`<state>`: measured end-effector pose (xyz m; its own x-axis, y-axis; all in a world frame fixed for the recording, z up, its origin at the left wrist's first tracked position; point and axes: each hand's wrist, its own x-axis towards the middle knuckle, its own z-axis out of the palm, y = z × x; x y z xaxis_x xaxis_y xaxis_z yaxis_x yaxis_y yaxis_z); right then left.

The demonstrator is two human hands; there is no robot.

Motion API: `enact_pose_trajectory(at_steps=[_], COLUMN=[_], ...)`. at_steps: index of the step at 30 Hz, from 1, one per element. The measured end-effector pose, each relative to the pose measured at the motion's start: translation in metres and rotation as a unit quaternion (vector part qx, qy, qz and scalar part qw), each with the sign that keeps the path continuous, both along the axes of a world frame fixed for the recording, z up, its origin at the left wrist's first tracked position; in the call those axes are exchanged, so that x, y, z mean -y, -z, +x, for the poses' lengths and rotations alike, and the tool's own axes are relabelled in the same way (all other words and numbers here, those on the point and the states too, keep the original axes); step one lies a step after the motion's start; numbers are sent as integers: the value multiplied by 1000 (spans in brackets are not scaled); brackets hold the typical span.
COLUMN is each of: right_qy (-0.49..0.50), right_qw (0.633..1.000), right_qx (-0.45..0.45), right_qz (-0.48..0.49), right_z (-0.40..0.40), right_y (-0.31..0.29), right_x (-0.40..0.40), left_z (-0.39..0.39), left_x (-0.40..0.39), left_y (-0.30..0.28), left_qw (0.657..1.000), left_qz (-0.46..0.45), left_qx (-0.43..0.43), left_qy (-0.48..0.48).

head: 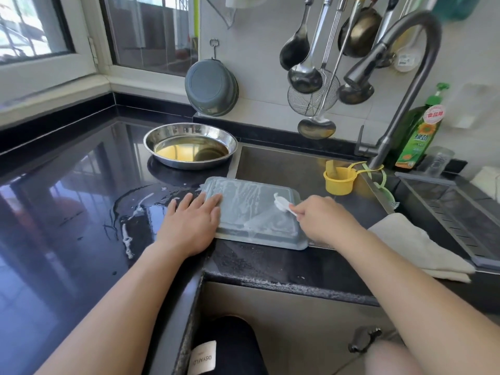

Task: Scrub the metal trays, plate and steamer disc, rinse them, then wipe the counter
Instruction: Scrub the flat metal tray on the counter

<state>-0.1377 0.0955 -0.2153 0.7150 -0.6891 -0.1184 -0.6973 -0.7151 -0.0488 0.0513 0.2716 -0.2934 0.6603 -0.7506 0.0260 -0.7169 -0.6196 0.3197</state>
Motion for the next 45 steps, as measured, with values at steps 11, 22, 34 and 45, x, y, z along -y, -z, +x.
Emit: enact_pose_trajectory(at_steps=[11,22,34,45], right_qy=[-21,-89,-113,-80], right_qw=[1000,995,991,993], right_qx=[-4,6,7,39], right_qz=[4,51,73,82], right_z=[27,36,-1,-28], right_y=[-6,-10,-8,-4], right_x=[19,20,38,52], left_z=[-1,-1,-1,-1], left_x=[1,2,3,6], left_y=[-2,-1,-2,1], left_qw=[1000,1000,1000,1000], left_qz=[0,-3,-9,-12], left_qx=[1,8,25,22], left_qy=[2,-3,-7,-15])
